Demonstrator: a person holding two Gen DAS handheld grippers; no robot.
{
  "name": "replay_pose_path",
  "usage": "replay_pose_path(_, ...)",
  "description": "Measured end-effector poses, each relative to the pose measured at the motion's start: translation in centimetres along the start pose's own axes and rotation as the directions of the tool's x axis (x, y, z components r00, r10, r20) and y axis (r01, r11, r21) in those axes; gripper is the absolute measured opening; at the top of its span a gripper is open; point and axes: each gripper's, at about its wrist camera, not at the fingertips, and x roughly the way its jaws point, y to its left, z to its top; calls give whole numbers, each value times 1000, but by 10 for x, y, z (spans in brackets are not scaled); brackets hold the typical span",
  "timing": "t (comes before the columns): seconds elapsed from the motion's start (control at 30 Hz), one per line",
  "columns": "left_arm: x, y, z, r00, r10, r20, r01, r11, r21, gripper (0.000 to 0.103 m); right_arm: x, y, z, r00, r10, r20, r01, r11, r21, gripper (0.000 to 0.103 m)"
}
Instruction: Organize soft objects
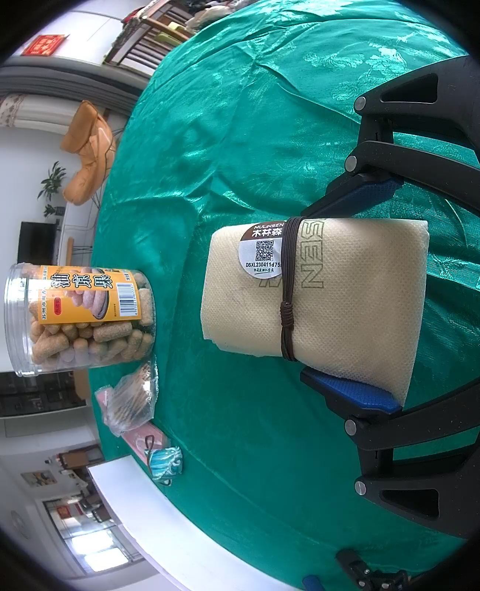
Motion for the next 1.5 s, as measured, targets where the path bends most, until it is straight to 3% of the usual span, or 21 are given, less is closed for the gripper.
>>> replay_pose_path(0.4,0,-1,0,1000,-2,-4,2,1000,1,103,0,0,0,1000,1,0,-1,1000,0,80)
replay_pose_path(0.73,0,1,2,999,-14,-53,14,1000,3,103,0,0,0,1000,4,1,-4,1000,3,80)
replay_pose_path(0.87,-6,3,10,996,-78,-53,76,996,-43,103,-1,0,1,1000,4,1,-4,1000,4,80)
replay_pose_path(0.97,-9,6,30,987,-160,-6,159,983,-95,103,0,0,1,1000,5,2,-5,1000,4,80)
replay_pose_path(1.07,3,1,67,981,-191,21,192,978,-81,103,0,0,1,1000,6,2,-6,1000,4,80)
replay_pose_path(1.27,54,-9,133,980,-198,-2,197,972,-128,100,-2,-1,1,1000,15,5,-15,1000,13,80)
replay_pose_path(1.5,102,-28,181,992,-118,-46,112,987,-117,99,-2,-1,1,1000,14,5,-14,1000,12,80)
